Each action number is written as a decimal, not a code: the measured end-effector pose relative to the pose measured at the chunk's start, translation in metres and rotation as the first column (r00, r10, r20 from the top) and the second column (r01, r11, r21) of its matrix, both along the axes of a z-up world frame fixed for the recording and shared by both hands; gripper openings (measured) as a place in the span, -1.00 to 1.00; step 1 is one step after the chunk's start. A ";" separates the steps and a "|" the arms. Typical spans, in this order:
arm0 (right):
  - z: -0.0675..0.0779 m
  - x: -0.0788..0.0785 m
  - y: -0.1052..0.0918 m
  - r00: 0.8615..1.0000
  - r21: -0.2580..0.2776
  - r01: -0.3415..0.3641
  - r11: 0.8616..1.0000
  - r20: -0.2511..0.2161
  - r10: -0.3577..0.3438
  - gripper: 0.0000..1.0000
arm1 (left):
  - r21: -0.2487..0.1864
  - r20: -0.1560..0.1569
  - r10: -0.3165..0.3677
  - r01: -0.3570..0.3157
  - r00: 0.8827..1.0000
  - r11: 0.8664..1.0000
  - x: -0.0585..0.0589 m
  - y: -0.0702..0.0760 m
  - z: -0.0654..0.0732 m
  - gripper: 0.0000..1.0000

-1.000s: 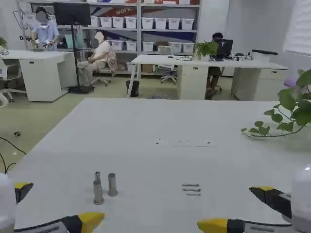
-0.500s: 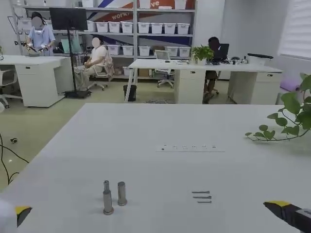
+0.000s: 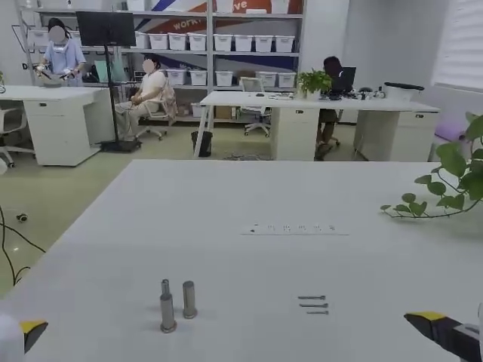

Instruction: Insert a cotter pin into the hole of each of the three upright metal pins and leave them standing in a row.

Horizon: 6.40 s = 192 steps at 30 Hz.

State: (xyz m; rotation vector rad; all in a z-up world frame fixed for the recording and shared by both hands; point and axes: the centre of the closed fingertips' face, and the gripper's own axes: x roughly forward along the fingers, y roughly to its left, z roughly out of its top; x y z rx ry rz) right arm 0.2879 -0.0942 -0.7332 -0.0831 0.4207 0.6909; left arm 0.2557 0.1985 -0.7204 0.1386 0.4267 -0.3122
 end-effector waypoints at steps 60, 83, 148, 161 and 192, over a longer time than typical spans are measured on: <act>-0.004 0.018 -0.005 1.000 0.048 0.013 0.999 -0.004 -0.013 0.46 | -0.053 0.039 0.007 -0.005 0.999 0.999 0.060 0.010 -0.013 -0.13; -0.015 0.030 -0.003 0.999 0.046 -0.010 0.999 -0.049 0.012 0.44 | 0.038 0.019 -0.071 0.070 0.997 0.997 0.139 0.013 -0.039 -0.36; -0.036 0.041 -0.002 0.993 -0.017 -0.022 1.000 -0.119 0.020 0.40 | -0.117 -0.045 -0.408 0.401 0.912 0.909 0.210 -0.015 -0.088 -0.86; -0.036 0.038 -0.001 0.993 -0.018 -0.029 0.999 -0.118 0.027 0.40 | -0.070 -0.074 -0.364 0.360 0.928 0.930 0.196 0.002 -0.087 -0.87; -0.039 0.018 0.022 0.987 -0.015 -0.111 0.994 -0.121 0.109 0.38 | -0.124 -0.045 -0.412 0.404 0.910 0.906 0.102 -0.038 -0.070 -0.87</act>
